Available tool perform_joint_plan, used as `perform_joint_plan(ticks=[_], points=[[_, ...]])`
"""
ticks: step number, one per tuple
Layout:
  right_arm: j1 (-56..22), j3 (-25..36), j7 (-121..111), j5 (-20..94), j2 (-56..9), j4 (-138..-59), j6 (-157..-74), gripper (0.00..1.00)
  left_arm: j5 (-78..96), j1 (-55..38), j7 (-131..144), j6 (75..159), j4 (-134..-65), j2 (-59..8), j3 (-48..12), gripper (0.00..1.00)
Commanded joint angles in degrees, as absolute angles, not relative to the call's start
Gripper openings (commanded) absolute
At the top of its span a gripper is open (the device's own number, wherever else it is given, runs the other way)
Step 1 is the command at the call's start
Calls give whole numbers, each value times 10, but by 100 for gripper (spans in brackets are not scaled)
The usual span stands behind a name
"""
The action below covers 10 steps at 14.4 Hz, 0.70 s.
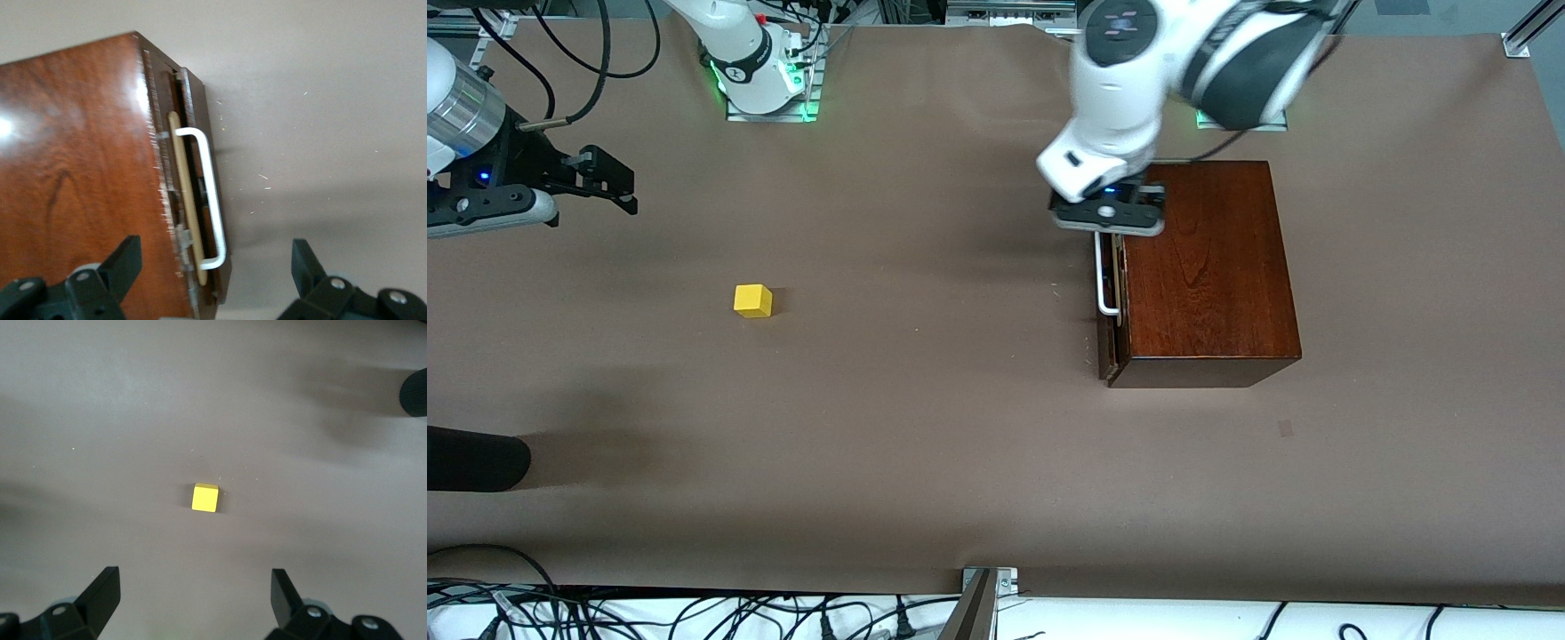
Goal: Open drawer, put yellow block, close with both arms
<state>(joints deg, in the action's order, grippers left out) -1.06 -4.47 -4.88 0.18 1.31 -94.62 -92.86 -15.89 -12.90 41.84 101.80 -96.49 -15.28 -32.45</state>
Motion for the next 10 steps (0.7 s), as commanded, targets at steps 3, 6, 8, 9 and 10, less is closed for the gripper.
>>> perform_joint_plan(ticks=[3,6,8,9,10], points=[[-8,-46,-57,4,32,-961,-926,100,-247,-174,532,1014,-971,-215,-328,100],[-9,-46,-58,4,25,-955,-928,100,-274,-182,545,1017,-975,-239,-326,100],[-11,-47,-58,2,20,-950,-933,100,-284,-181,557,1033,-996,-240,-325,100],[-12,-47,-58,2,10,-946,-933,100,-284,-181,571,1048,-1005,-241,-325,100],[-12,-47,-58,2,5,-941,-933,100,-286,-181,583,1062,-1012,-248,-323,100]])
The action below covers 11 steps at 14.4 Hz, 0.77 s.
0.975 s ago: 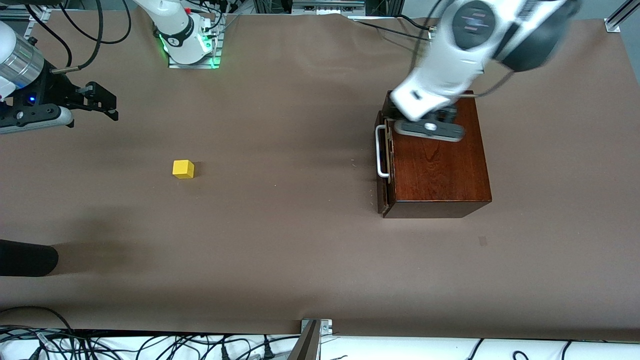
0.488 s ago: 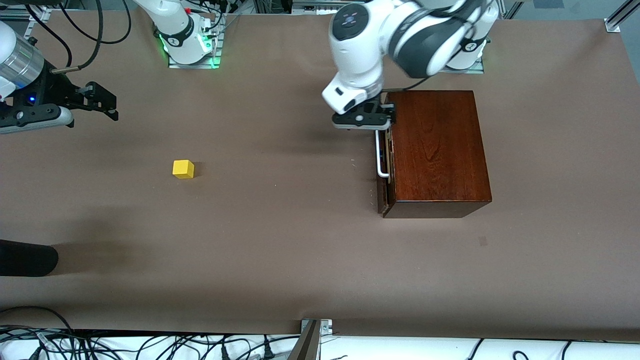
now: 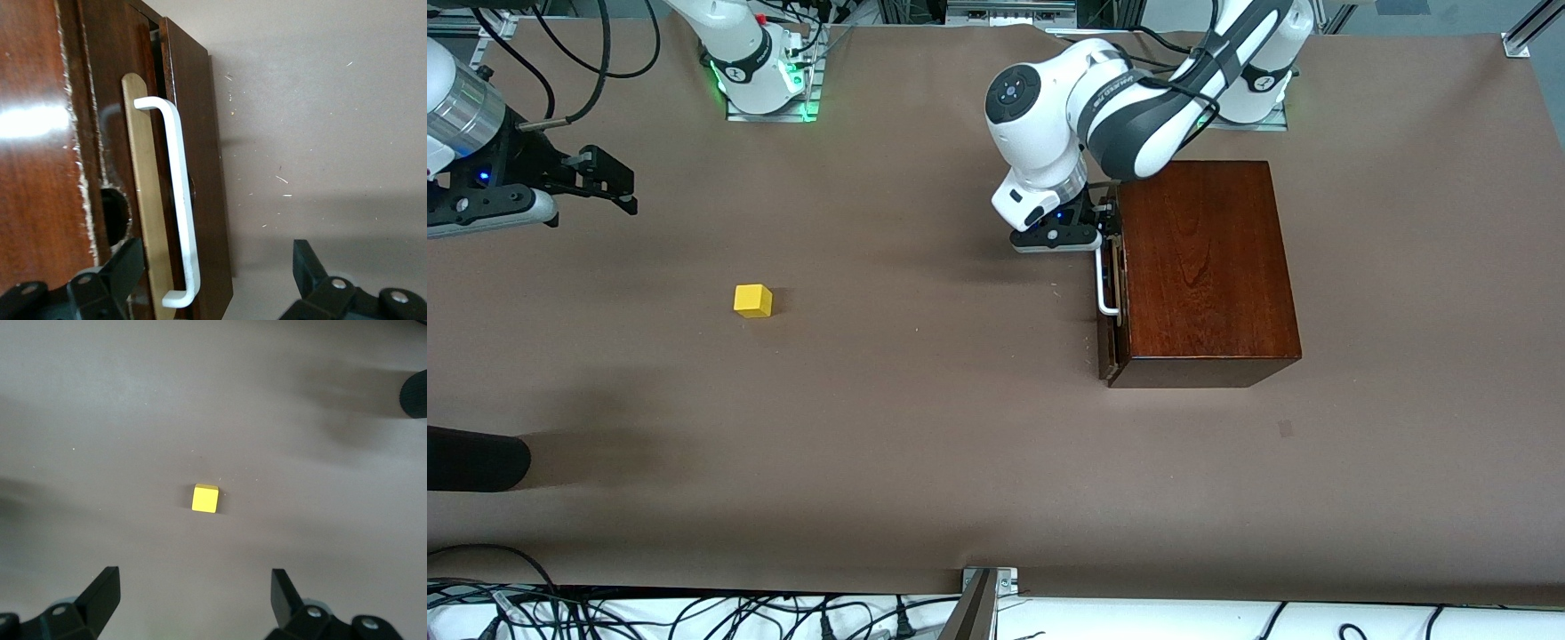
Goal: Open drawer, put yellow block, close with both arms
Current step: 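Pull the drawer open with the left gripper while the right gripper reaches the cube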
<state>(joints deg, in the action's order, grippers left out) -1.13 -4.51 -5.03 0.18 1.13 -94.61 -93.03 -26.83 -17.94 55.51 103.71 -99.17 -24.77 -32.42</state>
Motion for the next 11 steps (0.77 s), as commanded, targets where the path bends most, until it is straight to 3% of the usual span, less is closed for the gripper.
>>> perform_joint_plan(ticks=[1,6,11], points=[[-11,-46,-58,3,-6,-940,-934,100,-293,-181,587,1073,-1022,-250,-323,100],[-11,-46,-56,8,-25,-952,-935,100,-343,-181,595,1090,-1042,-264,-319,100],[-11,-46,-43,4,-25,-1040,-1019,100,-343,-194,620,1119,-1052,-279,-317,100]])
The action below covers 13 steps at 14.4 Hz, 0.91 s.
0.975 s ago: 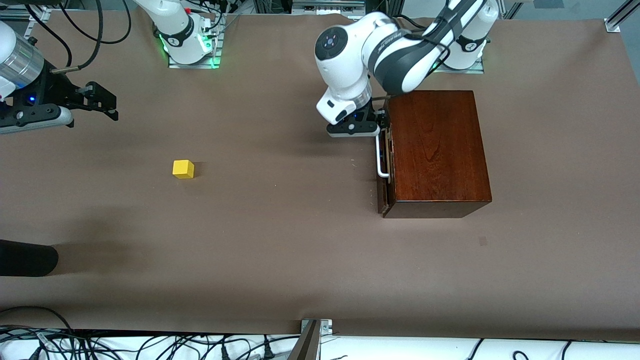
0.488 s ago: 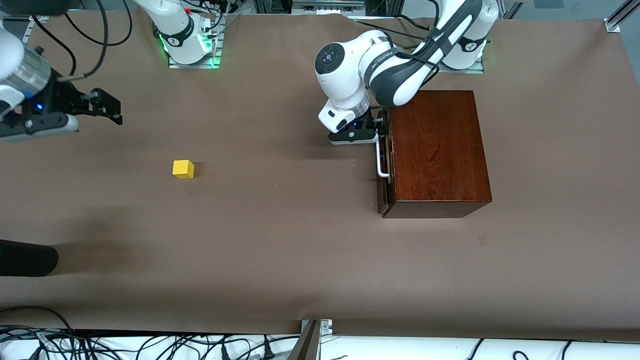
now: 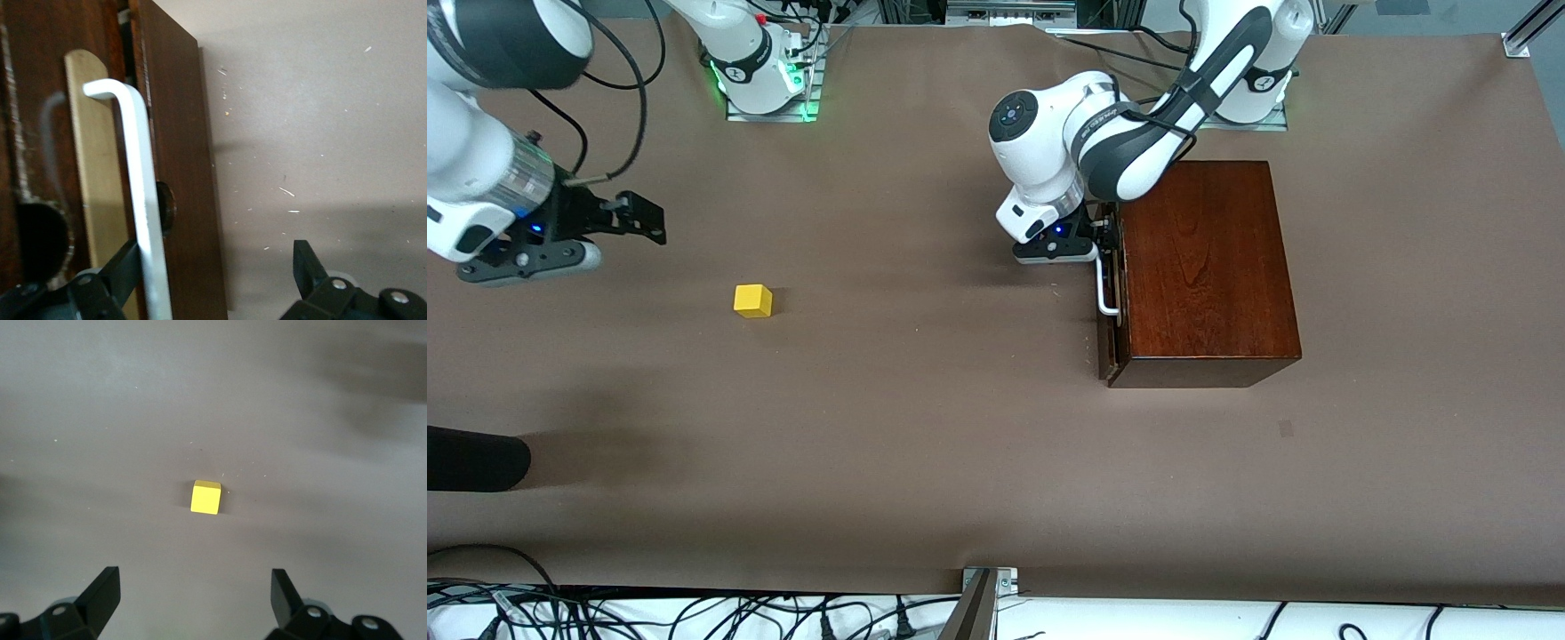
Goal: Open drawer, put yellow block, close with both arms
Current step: 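Pull the drawer open with the left gripper while the right gripper reaches the cube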
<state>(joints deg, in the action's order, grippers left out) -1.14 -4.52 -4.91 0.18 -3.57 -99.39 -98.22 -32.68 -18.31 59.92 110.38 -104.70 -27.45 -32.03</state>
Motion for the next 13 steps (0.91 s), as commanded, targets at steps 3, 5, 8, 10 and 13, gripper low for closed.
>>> perform_joint_plan(ticks=[3,5,8,10,13], points=[[-11,-46,-21,2,-24,-1095,-1067,100,-332,-206,636,1155,-1046,-286,-317,100],[-12,-47,-21,2,-25,-1138,-1113,100,-332,-224,641,1165,-1035,-294,-316,100],[-12,-47,-21,2,-27,-1194,-1182,100,-328,-235,648,1165,-1002,-314,-316,100],[-14,-47,-22,2,-29,-1244,-1253,100,-318,-252,668,1165,-976,-327,-316,100],[-14,-47,-21,2,-47,-1287,-1329,100,-316,-259,675,1164,-955,-334,-316,100]])
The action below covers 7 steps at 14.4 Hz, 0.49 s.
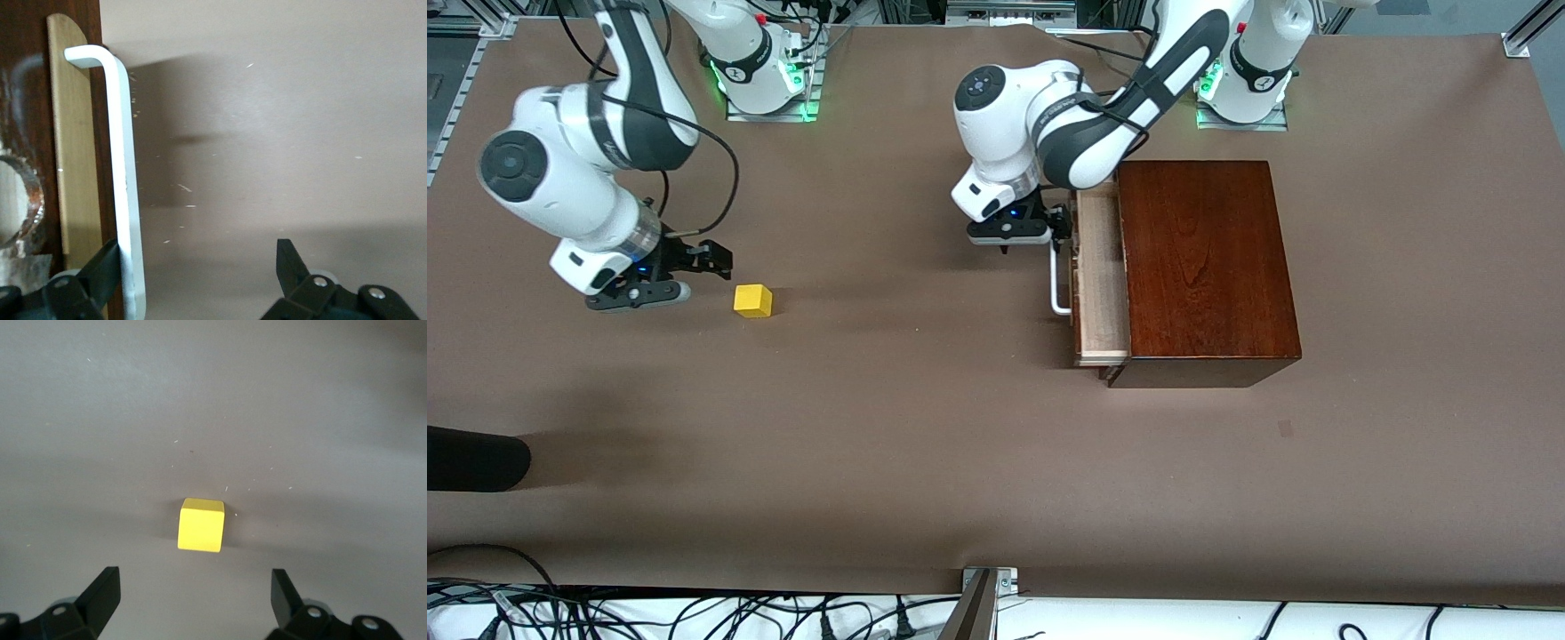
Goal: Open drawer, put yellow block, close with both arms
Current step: 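Pull the drawer open with the left gripper while the right gripper reaches the cube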
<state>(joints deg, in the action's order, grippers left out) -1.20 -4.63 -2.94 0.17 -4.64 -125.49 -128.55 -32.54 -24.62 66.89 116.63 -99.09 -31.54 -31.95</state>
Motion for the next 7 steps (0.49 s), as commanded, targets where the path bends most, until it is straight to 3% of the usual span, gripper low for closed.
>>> perform_joint_plan(ticks=[1,7], points=[[-14,-47,-21,2,-60,-1296,-1354,100,-311,-259,675,1164,-950,-334,-316,100],[-14,-47,-21,2,-143,-1310,-1461,100,-303,-257,647,1149,-926,-309,-317,100]])
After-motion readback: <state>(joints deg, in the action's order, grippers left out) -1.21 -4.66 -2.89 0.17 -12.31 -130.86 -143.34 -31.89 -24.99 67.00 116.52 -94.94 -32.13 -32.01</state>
